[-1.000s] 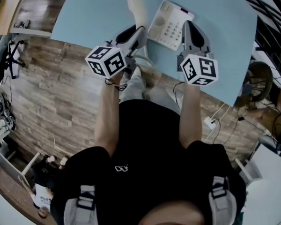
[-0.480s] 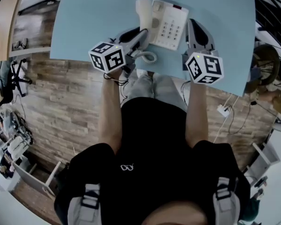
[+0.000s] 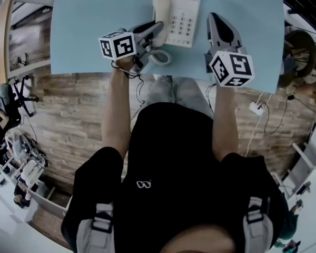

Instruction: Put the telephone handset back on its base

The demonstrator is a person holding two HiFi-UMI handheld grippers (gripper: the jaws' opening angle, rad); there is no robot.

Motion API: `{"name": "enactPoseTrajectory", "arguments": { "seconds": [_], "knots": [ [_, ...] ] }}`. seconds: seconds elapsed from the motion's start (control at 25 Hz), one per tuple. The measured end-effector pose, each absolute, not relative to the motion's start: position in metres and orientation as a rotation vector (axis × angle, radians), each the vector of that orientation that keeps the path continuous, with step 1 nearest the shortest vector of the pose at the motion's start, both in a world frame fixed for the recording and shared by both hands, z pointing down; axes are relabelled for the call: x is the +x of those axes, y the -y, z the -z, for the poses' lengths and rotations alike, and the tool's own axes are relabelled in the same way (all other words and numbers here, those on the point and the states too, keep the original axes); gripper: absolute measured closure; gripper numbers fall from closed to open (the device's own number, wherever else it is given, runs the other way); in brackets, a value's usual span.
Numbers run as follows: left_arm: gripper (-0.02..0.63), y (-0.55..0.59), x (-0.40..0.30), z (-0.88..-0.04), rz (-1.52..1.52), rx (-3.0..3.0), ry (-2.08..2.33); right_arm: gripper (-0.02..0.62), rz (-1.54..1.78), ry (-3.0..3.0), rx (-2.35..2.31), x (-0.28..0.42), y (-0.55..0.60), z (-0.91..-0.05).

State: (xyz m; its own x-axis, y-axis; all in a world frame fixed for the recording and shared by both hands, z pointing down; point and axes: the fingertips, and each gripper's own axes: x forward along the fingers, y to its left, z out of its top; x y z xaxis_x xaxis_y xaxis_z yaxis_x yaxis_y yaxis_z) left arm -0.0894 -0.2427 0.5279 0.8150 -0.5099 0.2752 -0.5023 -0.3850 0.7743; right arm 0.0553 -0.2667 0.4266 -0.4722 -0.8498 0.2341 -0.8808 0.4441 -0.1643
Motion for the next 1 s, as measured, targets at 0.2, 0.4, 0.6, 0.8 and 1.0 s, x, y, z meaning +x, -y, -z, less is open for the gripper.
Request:
{"name": "enactPoseTrajectory", "arguments": {
  "seconds": [0.2,0.4,0.6,0.8,1.0],
  "knots": [
    [0.526,0.247,-0.082,-0.536,0.004,2.045,0.698,0.600,-0.413,2.547,1.546,0.061,0.267,-0.432],
    [0.526,0.252,-0.083,-0.543,0.003,2.045,0.686,0.600,-0.418,2.541,1.533,0.059,0.271,-0.436],
    [0.526,0.256,-0.086,-0.548,0.036,2.022,0.697,0.600,-0.420,2.547,1.517,0.054,0.274,-0.437],
    [0.523,0.257,-0.086,-0.548,0.077,2.017,0.653,0.600,-0.421,2.554,1.504,0.050,0.277,-0.436],
    [0.515,0.258,-0.091,-0.551,0.034,2.039,0.673,0.600,-0.424,2.564,1.488,0.045,0.278,-0.436]
  ]
}}
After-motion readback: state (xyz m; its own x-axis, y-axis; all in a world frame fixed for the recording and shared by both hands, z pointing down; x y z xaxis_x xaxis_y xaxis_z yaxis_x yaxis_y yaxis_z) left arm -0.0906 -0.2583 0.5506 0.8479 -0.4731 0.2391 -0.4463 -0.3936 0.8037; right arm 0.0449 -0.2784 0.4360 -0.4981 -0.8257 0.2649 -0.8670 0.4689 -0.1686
